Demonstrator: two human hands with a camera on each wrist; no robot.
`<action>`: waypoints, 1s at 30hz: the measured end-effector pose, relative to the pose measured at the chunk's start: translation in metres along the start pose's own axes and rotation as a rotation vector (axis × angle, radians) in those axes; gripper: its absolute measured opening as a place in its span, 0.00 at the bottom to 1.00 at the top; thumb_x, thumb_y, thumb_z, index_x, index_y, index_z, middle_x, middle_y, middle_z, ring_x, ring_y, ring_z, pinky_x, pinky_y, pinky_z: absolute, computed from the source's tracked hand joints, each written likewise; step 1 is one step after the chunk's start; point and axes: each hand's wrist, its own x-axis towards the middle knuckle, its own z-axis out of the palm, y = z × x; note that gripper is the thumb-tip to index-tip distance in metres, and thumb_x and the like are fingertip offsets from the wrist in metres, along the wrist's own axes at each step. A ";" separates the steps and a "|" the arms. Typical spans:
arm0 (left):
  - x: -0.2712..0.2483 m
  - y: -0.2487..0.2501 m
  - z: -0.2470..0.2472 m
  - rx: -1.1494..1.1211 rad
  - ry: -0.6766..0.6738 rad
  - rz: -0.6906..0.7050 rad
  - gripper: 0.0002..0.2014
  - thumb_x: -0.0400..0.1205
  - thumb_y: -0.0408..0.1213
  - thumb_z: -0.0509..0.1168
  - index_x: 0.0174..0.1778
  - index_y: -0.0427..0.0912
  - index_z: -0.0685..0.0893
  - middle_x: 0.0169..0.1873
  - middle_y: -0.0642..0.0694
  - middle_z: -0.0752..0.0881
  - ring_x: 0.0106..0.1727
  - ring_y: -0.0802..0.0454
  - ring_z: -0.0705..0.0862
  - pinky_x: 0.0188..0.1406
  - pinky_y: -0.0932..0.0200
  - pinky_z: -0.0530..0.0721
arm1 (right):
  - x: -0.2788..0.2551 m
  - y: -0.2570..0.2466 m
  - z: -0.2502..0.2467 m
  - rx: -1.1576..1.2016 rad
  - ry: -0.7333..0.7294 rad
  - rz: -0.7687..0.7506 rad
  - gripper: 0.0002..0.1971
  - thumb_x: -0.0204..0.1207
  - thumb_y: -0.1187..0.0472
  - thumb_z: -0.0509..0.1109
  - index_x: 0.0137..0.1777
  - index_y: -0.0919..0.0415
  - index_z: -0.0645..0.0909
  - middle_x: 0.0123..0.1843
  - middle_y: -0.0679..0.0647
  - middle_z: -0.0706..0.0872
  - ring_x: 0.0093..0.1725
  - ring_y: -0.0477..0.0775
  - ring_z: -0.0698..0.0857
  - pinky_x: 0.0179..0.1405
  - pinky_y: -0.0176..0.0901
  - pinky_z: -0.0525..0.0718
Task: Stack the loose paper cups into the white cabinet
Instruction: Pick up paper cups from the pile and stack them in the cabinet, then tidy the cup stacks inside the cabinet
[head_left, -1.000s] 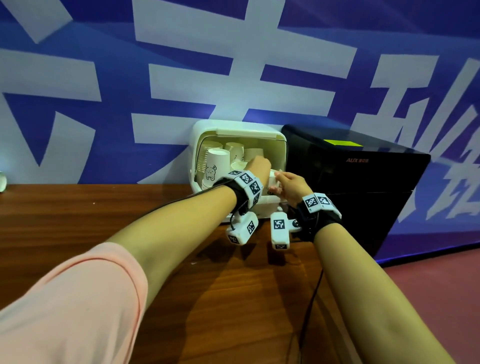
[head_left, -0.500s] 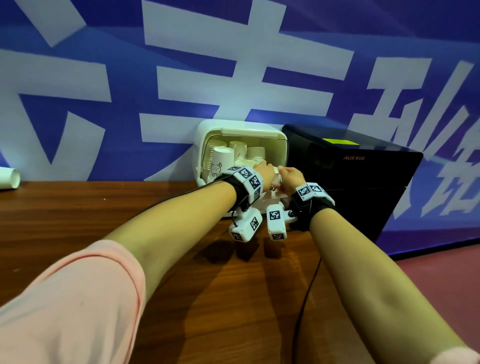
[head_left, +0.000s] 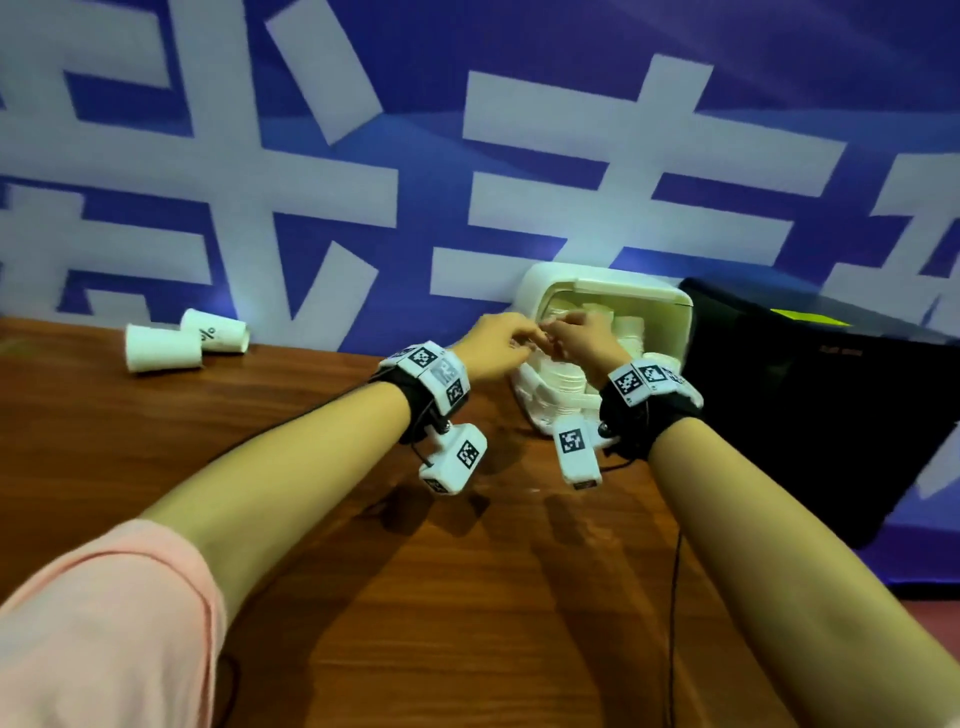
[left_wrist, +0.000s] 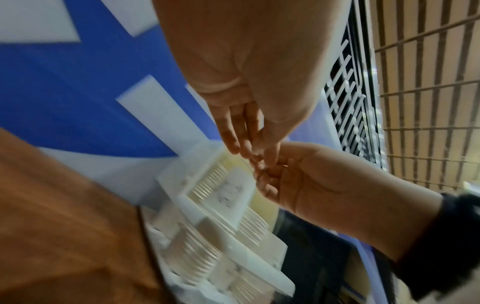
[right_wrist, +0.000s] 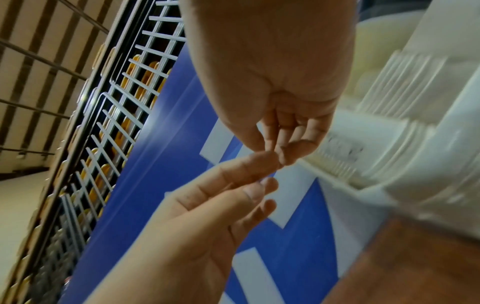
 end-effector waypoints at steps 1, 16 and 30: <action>-0.011 -0.013 -0.015 -0.014 0.040 -0.049 0.14 0.79 0.24 0.63 0.56 0.39 0.89 0.56 0.44 0.88 0.58 0.51 0.84 0.56 0.71 0.77 | -0.002 -0.005 0.017 -0.018 -0.059 -0.016 0.14 0.81 0.71 0.64 0.33 0.62 0.77 0.28 0.56 0.79 0.20 0.41 0.77 0.26 0.34 0.75; -0.189 -0.187 -0.211 0.140 0.553 -0.706 0.17 0.75 0.27 0.68 0.59 0.43 0.86 0.64 0.35 0.78 0.60 0.41 0.81 0.67 0.57 0.75 | -0.009 -0.068 0.281 -0.119 -0.460 0.004 0.07 0.81 0.65 0.67 0.57 0.64 0.75 0.41 0.54 0.76 0.38 0.49 0.78 0.35 0.36 0.80; -0.207 -0.298 -0.272 0.081 0.418 -0.887 0.39 0.78 0.37 0.73 0.82 0.48 0.61 0.81 0.41 0.52 0.81 0.40 0.61 0.78 0.49 0.63 | 0.046 -0.038 0.430 -0.098 -0.667 0.378 0.19 0.75 0.52 0.75 0.59 0.54 0.71 0.39 0.52 0.72 0.33 0.48 0.73 0.22 0.37 0.76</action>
